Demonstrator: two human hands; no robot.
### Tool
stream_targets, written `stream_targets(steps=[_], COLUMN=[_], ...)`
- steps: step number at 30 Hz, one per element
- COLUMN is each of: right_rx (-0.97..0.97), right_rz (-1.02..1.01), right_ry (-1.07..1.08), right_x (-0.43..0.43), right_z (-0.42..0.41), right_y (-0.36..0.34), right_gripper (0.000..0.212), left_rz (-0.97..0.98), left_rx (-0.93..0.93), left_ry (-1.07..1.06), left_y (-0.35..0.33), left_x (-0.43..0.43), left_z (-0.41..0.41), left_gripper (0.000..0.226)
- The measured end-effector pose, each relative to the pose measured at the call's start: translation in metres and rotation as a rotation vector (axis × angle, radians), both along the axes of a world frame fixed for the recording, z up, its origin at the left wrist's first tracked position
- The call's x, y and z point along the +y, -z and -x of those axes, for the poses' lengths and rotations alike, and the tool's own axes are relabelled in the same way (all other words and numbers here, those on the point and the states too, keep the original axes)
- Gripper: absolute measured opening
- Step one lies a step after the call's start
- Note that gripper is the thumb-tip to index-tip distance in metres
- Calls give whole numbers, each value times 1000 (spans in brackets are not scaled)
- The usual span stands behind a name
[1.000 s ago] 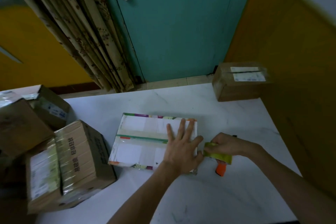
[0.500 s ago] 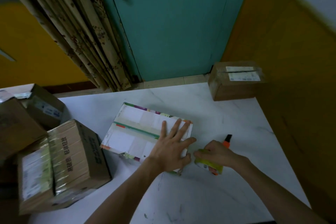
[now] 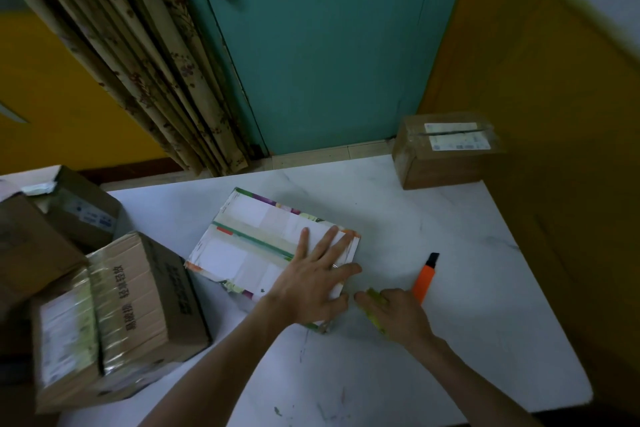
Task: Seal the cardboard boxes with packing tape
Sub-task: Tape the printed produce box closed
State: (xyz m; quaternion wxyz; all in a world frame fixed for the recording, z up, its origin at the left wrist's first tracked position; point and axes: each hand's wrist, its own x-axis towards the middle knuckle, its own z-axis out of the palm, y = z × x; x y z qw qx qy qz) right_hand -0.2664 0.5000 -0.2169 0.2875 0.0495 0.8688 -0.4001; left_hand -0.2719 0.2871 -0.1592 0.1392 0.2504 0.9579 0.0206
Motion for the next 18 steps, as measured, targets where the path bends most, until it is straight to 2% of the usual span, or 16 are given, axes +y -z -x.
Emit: stream_targets(steps=[3,6,9,11,13,16,18], right_rx=[-33,2,215,301,268,135,42], right_rz=[180,256,158,74,-51,-176,-194], right_ry=[49,158,354,481,538,530,505], right_x=[1,6,22,33,40,46,46], right_z=[-13,-15,-13,-7,2,13,15], right_y=[10,15,18,22,25,35,40], right_gripper=[45,43,45,36,26,41,43], left_rz=[6,13,19,28,43,65,34], left_rx=[14,7,-14,-22,-19,-11,10], left_ry=[3,5,20,41,60,60,3], left_y=[0,-1,-2,-1,1,-2,-1], left_x=[-1,-2,-7,-15,-24,-33,-33], left_z=[0,0,0,0,-1,-7,-14], left_gripper=[65,61,64,65,65,70,70])
